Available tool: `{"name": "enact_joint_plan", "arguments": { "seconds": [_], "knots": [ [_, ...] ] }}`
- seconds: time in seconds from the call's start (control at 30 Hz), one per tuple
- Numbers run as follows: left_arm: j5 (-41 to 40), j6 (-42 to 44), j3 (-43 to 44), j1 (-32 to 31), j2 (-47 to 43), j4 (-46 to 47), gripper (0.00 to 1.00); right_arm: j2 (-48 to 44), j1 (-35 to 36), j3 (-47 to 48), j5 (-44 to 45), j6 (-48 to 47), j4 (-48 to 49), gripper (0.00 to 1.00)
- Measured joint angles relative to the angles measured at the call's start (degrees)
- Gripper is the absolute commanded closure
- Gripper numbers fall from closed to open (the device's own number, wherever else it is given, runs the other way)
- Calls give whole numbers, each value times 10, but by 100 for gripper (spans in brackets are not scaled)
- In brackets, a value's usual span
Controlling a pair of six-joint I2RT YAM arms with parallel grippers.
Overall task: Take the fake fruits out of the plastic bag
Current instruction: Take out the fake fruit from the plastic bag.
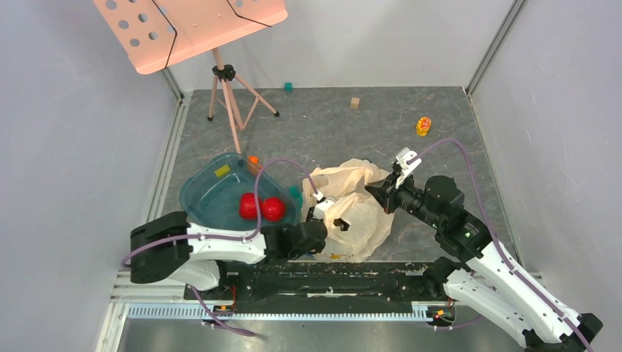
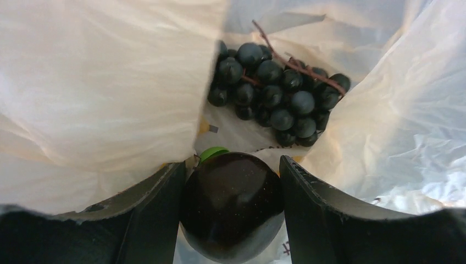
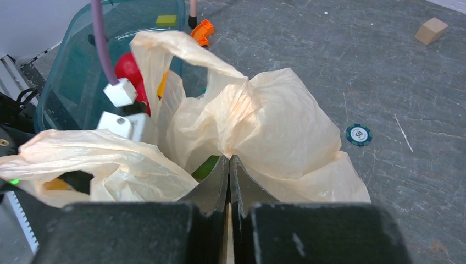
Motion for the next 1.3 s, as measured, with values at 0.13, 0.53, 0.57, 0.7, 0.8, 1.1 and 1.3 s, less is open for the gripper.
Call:
{"name": "enact_joint_plan", "arguments": {
  "seconds": [0.13,0.53,0.57,0.7,0.8,1.1,1.3],
  "knots": [
    [0,-5,0,-2,46,11,44,-3,0,0,3,-2,-6,99],
    [-1,-18,30,-17,89,24,48,-5,0,0,12,-5,-15,99],
    [-1,-18,30,-17,87,19,48,-5,0,0,12,-5,-15,99],
    [-1,-18,30,-19,56,-31,47,-5,0,0,14,-6,-16,99],
    [0,-18,35,-20,1,-76,44,-5,0,0,17,-6,-16,99],
    [-7,-12,68,-20,-157,-135,40,-5,0,0,27,-9,-16,99],
    [-26,-11,68,-20,-206,-157,35,-10,0,0,32,-11,-17,98]
  ]
}}
